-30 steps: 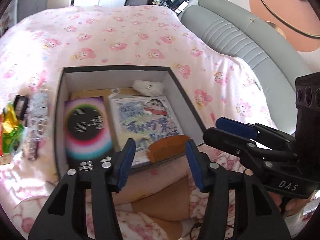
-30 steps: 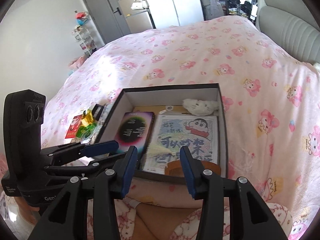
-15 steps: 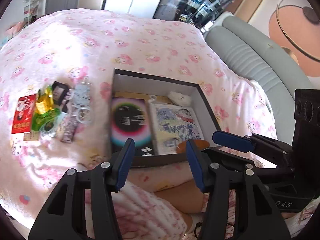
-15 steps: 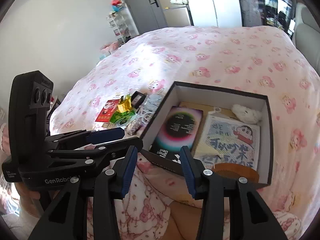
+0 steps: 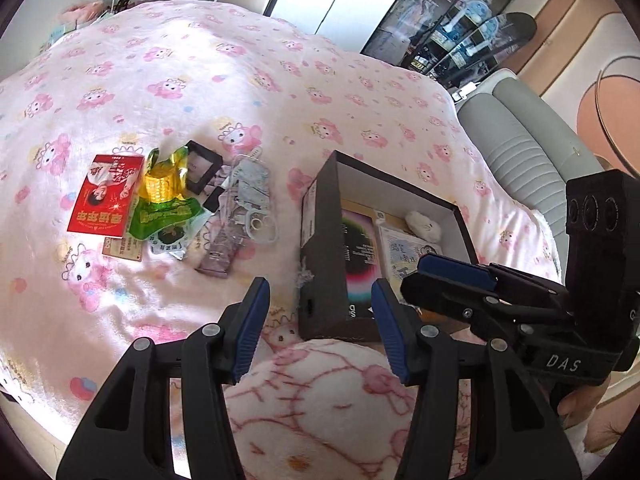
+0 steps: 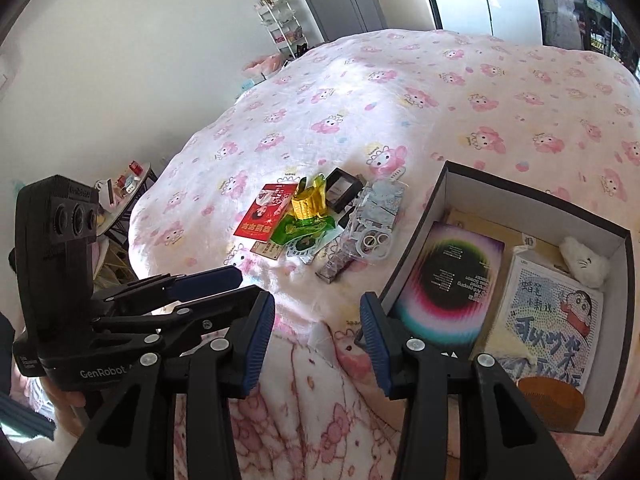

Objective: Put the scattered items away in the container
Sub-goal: 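Move the left gripper to the clear phone case on the bed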

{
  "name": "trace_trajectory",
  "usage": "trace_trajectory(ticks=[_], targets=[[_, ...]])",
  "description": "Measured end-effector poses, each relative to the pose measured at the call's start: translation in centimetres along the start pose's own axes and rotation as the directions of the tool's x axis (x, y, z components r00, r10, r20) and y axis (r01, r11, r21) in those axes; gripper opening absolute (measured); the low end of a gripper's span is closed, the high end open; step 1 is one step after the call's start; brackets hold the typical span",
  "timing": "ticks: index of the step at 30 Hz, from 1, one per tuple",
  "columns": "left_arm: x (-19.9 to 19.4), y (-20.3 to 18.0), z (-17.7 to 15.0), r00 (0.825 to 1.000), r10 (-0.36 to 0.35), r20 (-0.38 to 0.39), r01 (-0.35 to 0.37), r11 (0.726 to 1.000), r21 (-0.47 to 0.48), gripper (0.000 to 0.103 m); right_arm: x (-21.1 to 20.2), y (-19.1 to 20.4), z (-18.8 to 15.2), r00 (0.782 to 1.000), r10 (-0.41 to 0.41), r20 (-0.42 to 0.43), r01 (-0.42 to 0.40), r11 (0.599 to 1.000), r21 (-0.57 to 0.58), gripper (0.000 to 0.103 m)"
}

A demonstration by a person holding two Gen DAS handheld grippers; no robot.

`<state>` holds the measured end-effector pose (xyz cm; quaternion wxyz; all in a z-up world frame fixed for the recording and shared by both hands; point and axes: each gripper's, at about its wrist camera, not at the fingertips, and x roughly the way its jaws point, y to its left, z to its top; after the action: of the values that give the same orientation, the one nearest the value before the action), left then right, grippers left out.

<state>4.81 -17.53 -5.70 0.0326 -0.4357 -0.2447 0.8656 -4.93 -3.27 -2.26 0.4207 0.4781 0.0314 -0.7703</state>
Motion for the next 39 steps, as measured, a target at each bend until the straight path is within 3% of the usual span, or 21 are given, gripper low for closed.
trace_trajectory(ticks=[10, 14, 20, 25, 27, 28, 32, 39], targets=[[4.3, 8.3, 3.5, 0.999, -0.02, -0.045, 0.012, 0.986, -0.165, 0.053, 7.5, -1.9, 5.7, 0.997, -0.023, -0.07, 0.027, 0.998, 0.056, 0.04], [7.7, 10.4, 4.6, 0.996, -0.042, -0.085, 0.024, 0.98, -0.2, 0.053, 10.3, -2.3, 6.8, 0.992, -0.083, -0.091, 0.087, 0.995, 0.038, 0.04], [14.7, 12.0, 5.1, 0.964, -0.165, -0.209, 0.119, 0.969, -0.217, 0.053, 11.7, -3.5, 7.2, 0.989, -0.119, -0.088, 0.124, 0.991, 0.05, 0.04], [18.5, 12.7, 5.1, 0.948, -0.186, -0.257, 0.115, 0.956, -0.268, 0.052, 12.6, -4.1, 7.2, 0.989, -0.114, -0.097, 0.119, 0.992, 0.049, 0.04], [18.8, 12.7, 5.1, 0.952, -0.169, -0.254, 0.1, 0.96, -0.263, 0.026, 13.0, -4.1, 7.2, 0.989, -0.112, -0.101, 0.117, 0.992, 0.044, 0.04], [18.8, 12.7, 5.1, 0.955, -0.152, -0.256, 0.084, 0.963, -0.256, 0.019, 13.1, -4.1, 7.2, 0.989, -0.11, -0.102, 0.114, 0.993, 0.04, 0.04], [17.4, 13.4, 4.2, 0.954, -0.206, -0.218, 0.139, 0.947, -0.289, 0.013, 13.5, -4.0, 7.2, 0.987, -0.112, -0.112, 0.117, 0.992, 0.038, 0.04], [11.1, 16.1, 0.1, 0.969, -0.203, -0.143, 0.148, 0.934, -0.327, 0.011, 13.7, -2.6, 6.9, 0.985, -0.09, -0.147, 0.092, 0.996, 0.004, 0.04]])
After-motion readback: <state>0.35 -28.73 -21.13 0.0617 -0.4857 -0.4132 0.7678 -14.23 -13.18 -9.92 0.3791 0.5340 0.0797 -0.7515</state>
